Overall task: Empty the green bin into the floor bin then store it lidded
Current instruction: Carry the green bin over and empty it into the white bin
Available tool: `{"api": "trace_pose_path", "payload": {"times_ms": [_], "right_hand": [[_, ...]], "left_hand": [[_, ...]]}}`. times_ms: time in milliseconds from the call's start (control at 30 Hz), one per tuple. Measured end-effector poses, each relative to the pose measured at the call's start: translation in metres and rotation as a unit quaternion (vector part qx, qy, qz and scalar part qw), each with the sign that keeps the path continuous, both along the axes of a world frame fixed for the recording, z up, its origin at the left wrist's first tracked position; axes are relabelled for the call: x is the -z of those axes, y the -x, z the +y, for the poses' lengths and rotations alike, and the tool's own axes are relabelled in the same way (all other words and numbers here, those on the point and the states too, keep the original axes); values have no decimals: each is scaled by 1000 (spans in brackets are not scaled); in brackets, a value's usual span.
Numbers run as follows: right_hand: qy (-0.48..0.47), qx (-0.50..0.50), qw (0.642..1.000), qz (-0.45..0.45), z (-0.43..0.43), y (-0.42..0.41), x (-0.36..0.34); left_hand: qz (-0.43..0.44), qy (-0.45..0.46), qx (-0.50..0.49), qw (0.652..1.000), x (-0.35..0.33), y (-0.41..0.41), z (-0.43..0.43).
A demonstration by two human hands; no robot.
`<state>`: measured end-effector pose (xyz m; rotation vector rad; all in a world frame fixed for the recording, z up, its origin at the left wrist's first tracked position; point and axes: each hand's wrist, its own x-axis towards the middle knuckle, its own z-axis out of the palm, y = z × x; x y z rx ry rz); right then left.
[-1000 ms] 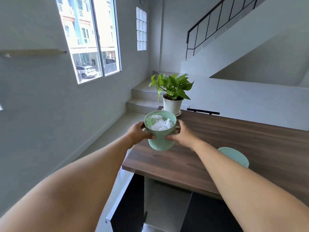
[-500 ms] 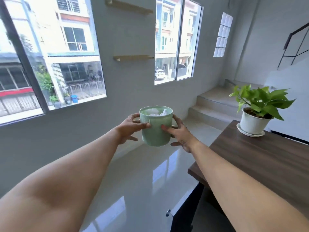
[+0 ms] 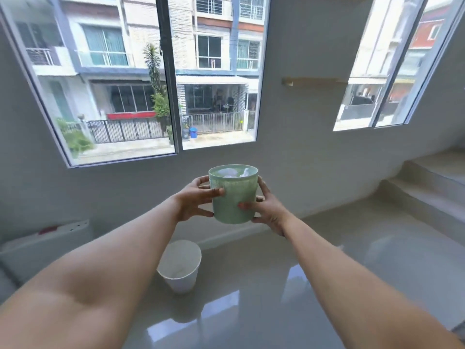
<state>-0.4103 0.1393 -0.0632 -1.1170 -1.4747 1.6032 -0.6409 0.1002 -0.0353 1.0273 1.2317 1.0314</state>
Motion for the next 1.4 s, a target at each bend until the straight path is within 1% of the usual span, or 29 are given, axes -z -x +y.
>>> {"api": "trace_pose_path", "payload": {"times_ms": [133, 267, 300, 333, 433, 600, 767, 900, 1000, 1100, 1200, 1400], "right_hand": [[17, -51, 999, -9, 20, 67, 16], [44, -81, 996, -11, 35, 108, 33], [60, -101, 993, -12, 49, 134, 42], [65, -106, 992, -16, 55, 142, 46], [85, -137, 987, -15, 76, 171, 57], [124, -203, 971, -35, 138, 226, 103], [178, -239, 953, -59, 202, 259, 156], [223, -265, 935, -72, 244, 276, 191], [237, -281, 925, -97, 271, 289, 221], [253, -284, 916, -127, 292, 299, 255], [290, -279, 904, -143, 305, 307, 286], [315, -276, 880, -222, 321, 332, 353]], "left_hand": [[8, 25, -50, 998, 21, 65, 9], [27, 52, -82, 995, 39, 102, 13], [21, 65, -101, 993, 49, 123, 19], [28, 70, -105, 992, 53, 130, 21], [23, 85, -122, 989, 73, 155, 31], [-13, 129, -181, 975, 123, 195, 69], [-50, 172, -244, 953, 172, 214, 118], [-63, 213, -273, 936, 206, 221, 149], [-74, 238, -299, 921, 240, 229, 169], [-89, 264, -307, 910, 280, 236, 188], [-103, 293, -309, 899, 312, 240, 198], [-79, 367, -293, 879, 386, 260, 217]]}}
